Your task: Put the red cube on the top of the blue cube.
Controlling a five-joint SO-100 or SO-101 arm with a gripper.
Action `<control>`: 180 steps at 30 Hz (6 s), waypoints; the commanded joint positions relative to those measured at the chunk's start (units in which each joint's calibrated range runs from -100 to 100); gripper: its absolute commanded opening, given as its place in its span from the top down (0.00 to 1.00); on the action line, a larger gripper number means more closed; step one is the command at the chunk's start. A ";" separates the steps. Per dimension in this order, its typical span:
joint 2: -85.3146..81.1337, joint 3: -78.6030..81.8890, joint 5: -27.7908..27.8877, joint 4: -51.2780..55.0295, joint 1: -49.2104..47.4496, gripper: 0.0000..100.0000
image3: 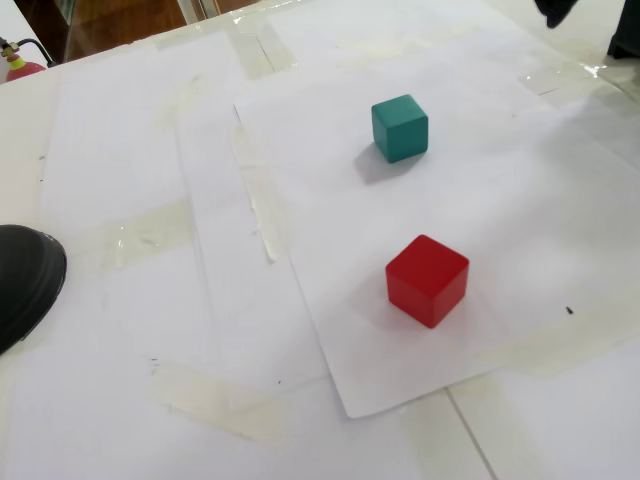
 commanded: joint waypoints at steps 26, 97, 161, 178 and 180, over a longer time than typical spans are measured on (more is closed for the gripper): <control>37.83 -46.36 2.34 -0.29 -9.33 1.00; 65.30 -53.71 -2.44 -12.36 -12.36 0.69; 52.34 -41.46 0.29 -8.03 -7.59 0.87; 37.75 -42.09 -6.45 9.49 -0.02 0.88; 37.06 -41.46 -6.15 9.82 1.95 0.88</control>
